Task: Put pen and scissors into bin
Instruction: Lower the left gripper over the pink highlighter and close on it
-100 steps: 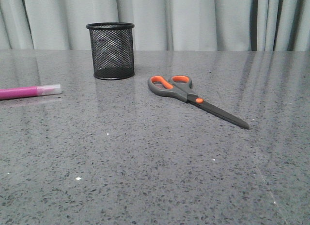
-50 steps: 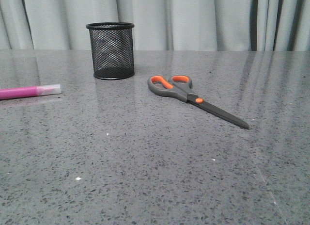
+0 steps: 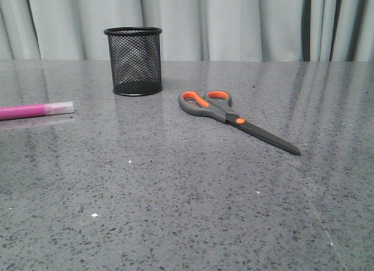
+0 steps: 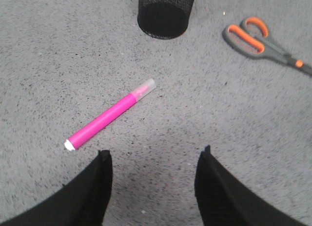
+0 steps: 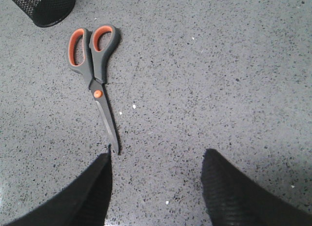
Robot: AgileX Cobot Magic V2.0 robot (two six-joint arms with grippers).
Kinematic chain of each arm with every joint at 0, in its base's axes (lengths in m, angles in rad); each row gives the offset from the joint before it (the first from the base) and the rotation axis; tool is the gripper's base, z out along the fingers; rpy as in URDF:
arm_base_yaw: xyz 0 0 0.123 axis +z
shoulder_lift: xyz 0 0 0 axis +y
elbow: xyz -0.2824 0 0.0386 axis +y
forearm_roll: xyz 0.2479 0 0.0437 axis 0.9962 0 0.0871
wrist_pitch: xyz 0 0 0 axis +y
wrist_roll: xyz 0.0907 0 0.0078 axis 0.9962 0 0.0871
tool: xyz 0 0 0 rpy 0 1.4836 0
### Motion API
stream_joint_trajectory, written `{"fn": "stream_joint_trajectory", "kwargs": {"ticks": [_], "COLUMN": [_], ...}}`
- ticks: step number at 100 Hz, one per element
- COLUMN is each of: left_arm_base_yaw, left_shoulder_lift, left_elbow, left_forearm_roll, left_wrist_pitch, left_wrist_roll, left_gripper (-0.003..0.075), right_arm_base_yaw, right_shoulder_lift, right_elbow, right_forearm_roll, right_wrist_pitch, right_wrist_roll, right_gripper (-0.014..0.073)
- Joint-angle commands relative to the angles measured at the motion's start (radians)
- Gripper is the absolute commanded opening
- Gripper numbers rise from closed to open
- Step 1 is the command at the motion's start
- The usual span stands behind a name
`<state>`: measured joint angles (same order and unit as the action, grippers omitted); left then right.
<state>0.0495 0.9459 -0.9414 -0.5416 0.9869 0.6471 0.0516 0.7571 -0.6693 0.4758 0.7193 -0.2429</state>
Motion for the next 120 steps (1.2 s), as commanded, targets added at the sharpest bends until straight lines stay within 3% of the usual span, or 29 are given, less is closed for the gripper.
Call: {"fn": "stream_joint_trajectory", "kwargs": {"ticks": [1,24,46,76,120], "left_arm_base_yaw": [-0.008,-0.008,-0.008,-0.01,-0.011], "left_shoulder_lift": [0.077,0.313,0.475,0.595,0.67], "left_elbow": [-0.067,-0.159,-0.226,-0.279,-0.281], "left_forearm_roll": [-0.043,-0.03,-0.02,-0.02,-0.041], "left_wrist_pitch": [-0.022,0.021,0.036,0.033,0.01], "left_wrist_roll": [0.104,0.464,0.69,0.792,0.794], "left_gripper": [0.0363,0.0363,0.0363,0.0363,0.0342], "right_arm_base_yaw": [-0.001,-0.001,-0.001,-0.001,-0.001], "right_shoulder_lift": [0.003,0.003,0.003,0.003,0.003], "right_elbow": [-0.034,-0.034,-0.034,-0.034,-0.034], "right_forearm_roll": [0.014,0.014,0.014,0.014,0.014], "right_wrist_pitch": [-0.041,-0.035,-0.035,-0.029,-0.028], "right_wrist_roll": [-0.015,-0.024,-0.033,-0.033,-0.033], "right_gripper": [0.0372,0.0372,0.0372,0.0372,0.0372]}}
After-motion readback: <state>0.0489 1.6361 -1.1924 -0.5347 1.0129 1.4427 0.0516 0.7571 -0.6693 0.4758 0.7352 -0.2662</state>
